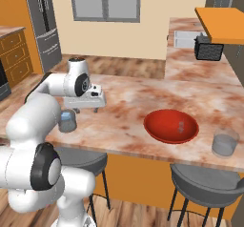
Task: There are four ice cubes in the ice bowl. Place two ice cubes in each glass of water.
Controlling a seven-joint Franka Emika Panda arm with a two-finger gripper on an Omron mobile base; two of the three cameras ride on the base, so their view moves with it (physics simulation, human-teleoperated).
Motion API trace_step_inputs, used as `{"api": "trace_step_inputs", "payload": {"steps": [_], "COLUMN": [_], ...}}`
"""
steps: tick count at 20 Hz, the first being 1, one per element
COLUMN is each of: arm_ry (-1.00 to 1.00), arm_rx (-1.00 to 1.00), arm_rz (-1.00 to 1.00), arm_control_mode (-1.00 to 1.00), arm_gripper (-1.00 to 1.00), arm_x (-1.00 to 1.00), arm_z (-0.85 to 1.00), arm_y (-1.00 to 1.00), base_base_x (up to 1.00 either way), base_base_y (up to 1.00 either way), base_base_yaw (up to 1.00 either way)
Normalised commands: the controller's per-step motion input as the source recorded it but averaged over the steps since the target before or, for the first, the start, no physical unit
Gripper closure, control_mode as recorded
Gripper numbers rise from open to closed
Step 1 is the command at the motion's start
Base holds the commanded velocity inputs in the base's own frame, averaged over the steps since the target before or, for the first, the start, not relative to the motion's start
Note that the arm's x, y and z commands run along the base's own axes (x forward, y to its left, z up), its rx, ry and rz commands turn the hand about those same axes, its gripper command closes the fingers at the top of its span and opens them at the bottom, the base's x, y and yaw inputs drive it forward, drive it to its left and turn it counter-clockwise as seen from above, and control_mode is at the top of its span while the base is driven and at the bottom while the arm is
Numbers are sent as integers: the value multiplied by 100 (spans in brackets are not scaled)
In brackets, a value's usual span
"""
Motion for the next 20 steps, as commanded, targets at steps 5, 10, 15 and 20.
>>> {"api": "trace_step_inputs", "payload": {"steps": [5,10,15,20], "arm_ry": [6,0,0,0], "arm_rx": [-6,-1,0,0], "arm_rz": [3,0,0,0], "arm_control_mode": [-100,-100,-100,100], "arm_gripper": [-100,-100,-100,-100], "arm_x": [-29,0,0,0], "arm_z": [12,0,0,0], "arm_y": [-78,2,0,0], "base_base_x": [0,0,0,0], "base_base_y": [0,0,0,0], "base_base_yaw": [0,0,0,0]}}
